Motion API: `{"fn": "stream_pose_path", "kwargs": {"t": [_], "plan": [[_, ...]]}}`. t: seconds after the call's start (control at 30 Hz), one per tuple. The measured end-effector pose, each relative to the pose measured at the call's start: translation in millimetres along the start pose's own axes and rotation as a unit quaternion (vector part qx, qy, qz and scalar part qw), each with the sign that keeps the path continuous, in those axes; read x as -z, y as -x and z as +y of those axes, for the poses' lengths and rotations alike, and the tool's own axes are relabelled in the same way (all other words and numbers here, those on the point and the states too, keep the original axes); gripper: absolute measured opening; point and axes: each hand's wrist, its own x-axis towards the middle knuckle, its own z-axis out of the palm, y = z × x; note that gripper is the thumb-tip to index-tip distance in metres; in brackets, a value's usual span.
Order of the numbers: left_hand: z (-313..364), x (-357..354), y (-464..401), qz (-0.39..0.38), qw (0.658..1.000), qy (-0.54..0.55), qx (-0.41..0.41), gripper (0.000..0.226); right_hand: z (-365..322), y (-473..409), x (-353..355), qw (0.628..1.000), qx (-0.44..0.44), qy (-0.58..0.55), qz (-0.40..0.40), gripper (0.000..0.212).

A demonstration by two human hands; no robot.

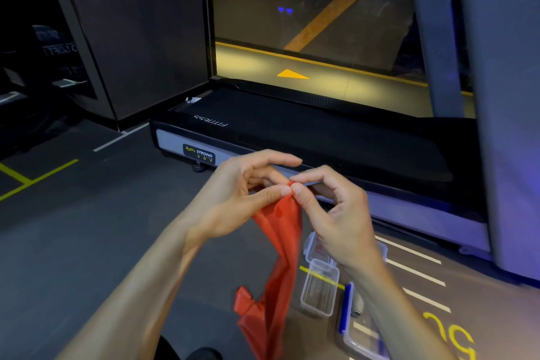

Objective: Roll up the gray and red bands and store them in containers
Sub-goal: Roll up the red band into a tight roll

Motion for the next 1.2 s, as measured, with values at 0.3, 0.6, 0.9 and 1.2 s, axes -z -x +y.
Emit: {"fn": "stream_pose_path", "kwargs": {"t": [0.3, 0.6, 0.9, 1.2], "plan": [[-8.1, 1.4, -7.0, 0.020, 0.993, 0.104, 0.048, 0.035, 4.8, -2.6, -7.0, 0.996, -0.026, -0.065, 0.053, 0.009], [-17.8, -2.8, -16.7, 0.056, 0.981, 0.163, 0.093, 0.026, 10.3, -6.0, -15.6, 0.991, -0.016, -0.074, 0.106, 0.008], [-27.6, -2.0, -26.1, 0.055, 0.977, 0.167, 0.118, 0.026, 21.9, -14.1, -10.9, 0.996, 0.025, -0.025, 0.084, 0.010], [-35.3, 7.1, -29.5, -0.012, 0.989, 0.112, 0.098, 0.033, 22.5, -16.2, 0.2, 0.999, 0.020, 0.042, 0.018, 0.009]]}}
